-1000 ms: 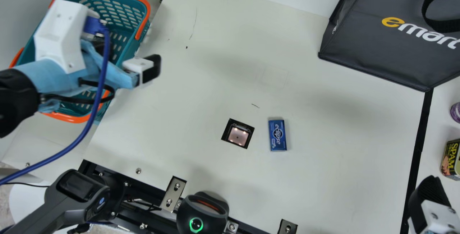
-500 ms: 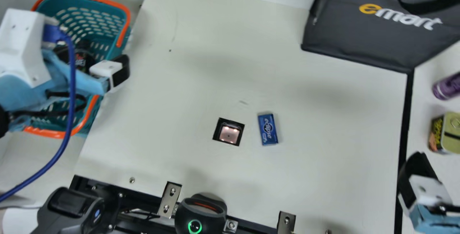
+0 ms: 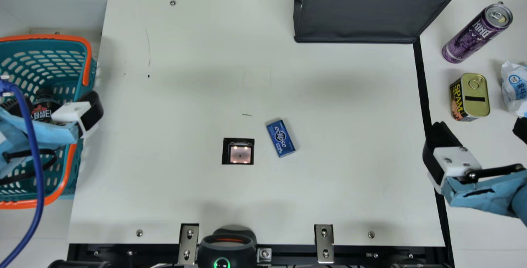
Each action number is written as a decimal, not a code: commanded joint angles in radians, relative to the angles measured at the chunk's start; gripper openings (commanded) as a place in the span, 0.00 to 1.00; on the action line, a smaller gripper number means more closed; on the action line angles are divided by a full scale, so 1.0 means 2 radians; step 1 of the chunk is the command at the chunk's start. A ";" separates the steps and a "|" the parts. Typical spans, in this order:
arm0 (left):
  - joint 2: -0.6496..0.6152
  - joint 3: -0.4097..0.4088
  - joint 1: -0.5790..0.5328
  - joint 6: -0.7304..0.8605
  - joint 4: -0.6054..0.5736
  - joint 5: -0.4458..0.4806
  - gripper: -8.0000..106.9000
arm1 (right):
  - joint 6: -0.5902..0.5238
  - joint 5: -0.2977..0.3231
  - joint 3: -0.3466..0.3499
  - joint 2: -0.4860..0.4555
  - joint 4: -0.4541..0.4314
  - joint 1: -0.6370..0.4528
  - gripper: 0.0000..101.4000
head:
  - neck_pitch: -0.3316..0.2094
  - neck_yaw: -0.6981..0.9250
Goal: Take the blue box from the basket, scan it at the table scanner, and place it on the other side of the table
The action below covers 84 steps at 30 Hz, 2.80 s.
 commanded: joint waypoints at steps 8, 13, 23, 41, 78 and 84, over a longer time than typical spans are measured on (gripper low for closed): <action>0.000 0.000 0.000 0.000 0.000 0.000 0.85 | -0.024 0.003 -0.015 0.045 -0.001 0.060 0.94 | -0.014 0.000; 0.000 0.000 0.000 0.000 0.000 0.000 0.85 | -0.057 0.003 -0.021 0.080 0.020 0.091 0.94 | -0.014 0.000; 0.000 0.000 0.000 0.000 0.000 0.000 0.85 | -0.154 0.003 -0.013 0.137 0.101 0.090 0.94 | -0.014 0.000; 0.000 0.000 0.000 0.000 0.000 0.000 0.85 | -0.210 0.000 0.046 0.214 0.178 0.103 0.94 | -0.014 0.000; 0.000 0.000 0.000 0.000 0.000 0.000 0.85 | -0.015 -0.137 0.080 0.336 0.128 0.281 0.94 | -0.014 0.000; 0.000 0.000 0.000 0.000 0.000 0.000 0.85 | 0.014 -0.166 0.087 0.355 0.098 0.300 0.94 | -0.014 0.000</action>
